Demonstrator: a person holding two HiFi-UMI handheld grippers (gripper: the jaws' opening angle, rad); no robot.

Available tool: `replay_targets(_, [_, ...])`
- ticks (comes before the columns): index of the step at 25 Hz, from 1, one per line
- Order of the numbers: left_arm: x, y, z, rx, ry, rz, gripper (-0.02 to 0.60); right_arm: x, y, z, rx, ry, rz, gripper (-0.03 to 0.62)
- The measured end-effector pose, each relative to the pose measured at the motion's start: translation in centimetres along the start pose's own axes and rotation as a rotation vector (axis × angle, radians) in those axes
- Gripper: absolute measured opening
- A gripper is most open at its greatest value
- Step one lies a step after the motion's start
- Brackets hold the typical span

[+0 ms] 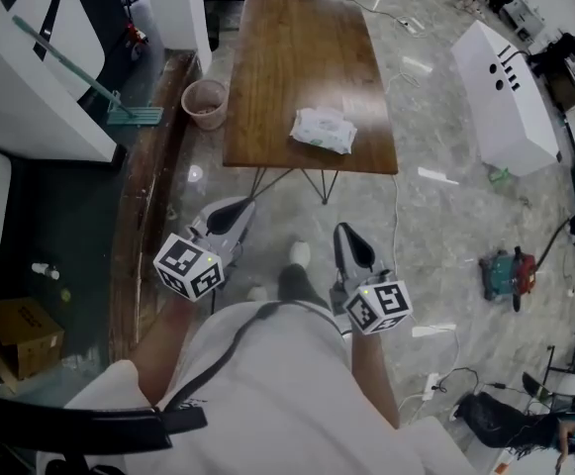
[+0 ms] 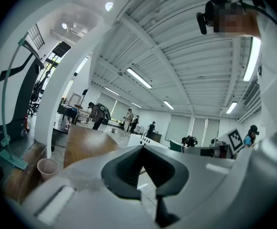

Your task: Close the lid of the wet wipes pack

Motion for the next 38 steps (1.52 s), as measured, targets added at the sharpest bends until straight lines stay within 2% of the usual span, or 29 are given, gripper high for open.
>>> replay_targets(9, [0.0, 2.5, -3.0, 0.052, -0.003, -0.018, 0.005, -0.3, -2.6, -4.2, 0.061, -0.005, -0.028, 0.006])
replay_targets(17, [0.7, 4.5, -10.7, 0.071, -0.031, 0.018, 0.002, 1.7, -8.9, -9.4, 0.110, -0.005, -0.047, 0.006])
replay_targets(22, [0.5, 5.3, -16.0, 0.072, -0.009, -0.004, 0.003, 2.6, -13.4, -12.7, 0.143, 0.015, -0.055, 0.006])
replay_targets(33, [-1.0, 7.1, -25.6, 0.118, -0.005, -0.025, 0.005, 2.7, -21.2, -18.7, 0.275, 0.108, -0.046, 0.006])
replay_targets(38, [-1.1, 8.9, -28.3, 0.170, -0.018, -0.022, 0.003, 2.5, -23.5, -21.4, 0.341, 0.144, -0.034, 0.006])
Point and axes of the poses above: the fingertips, and each gripper's own axes: z backward along the fingers, y to its left, x out of its top, the point moved 1 cm from there along z, backward along the fingers, and after that the axes turned 12 degrees about -y, right-handed, at the moved point
